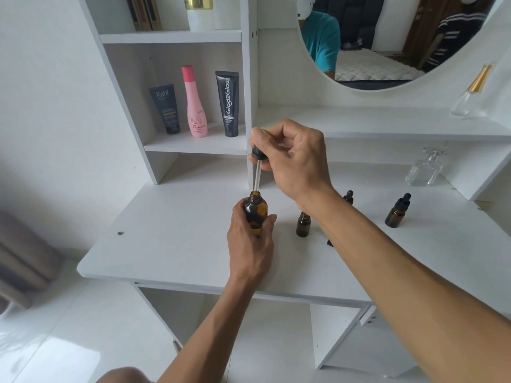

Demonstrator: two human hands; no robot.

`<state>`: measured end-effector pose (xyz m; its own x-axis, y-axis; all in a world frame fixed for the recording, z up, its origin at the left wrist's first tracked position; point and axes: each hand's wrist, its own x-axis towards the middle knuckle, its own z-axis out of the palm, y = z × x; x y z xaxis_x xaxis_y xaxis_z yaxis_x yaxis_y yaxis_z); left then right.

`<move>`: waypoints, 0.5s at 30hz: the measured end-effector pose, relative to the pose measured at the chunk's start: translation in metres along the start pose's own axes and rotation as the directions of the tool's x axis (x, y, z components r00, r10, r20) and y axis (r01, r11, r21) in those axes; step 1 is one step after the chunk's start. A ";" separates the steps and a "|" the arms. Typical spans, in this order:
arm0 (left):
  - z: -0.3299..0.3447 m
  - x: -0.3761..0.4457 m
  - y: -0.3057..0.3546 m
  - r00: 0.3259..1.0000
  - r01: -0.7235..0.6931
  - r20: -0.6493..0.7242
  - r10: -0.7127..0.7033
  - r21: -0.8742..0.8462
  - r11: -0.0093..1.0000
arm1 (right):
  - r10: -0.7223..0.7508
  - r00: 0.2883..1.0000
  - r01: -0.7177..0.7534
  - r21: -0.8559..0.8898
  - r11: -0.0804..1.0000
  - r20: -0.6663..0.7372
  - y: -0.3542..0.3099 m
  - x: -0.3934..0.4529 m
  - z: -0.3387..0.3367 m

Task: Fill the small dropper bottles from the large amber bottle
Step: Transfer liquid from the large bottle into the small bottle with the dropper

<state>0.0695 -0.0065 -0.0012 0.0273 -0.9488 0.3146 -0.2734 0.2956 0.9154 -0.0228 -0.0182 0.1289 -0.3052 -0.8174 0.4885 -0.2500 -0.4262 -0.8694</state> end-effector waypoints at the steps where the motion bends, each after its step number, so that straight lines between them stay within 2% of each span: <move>1: 0.000 0.000 0.000 1.000 0.002 0.002 -0.002 -0.004 1.000 | 0.003 1.000 -0.003 -0.027 1.000 0.007 0.004 -0.001 0.001; 6: 0.000 0.000 0.000 1.000 0.000 0.000 0.000 -0.006 1.000 | 0.015 1.000 -0.011 -0.126 0.992 0.026 0.020 -0.008 0.002; 15: -0.001 -0.001 0.000 1.000 0.008 0.018 -0.007 -0.023 1.000 | 0.081 0.996 -0.074 -0.132 0.989 0.047 0.037 -0.024 0.007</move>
<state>0.0704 -0.0054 -0.0007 0.0120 -0.9528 0.3035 -0.2508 0.2909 0.9233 -0.0187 -0.0171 0.0841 -0.2811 -0.8666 0.4123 -0.3453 -0.3095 -0.8860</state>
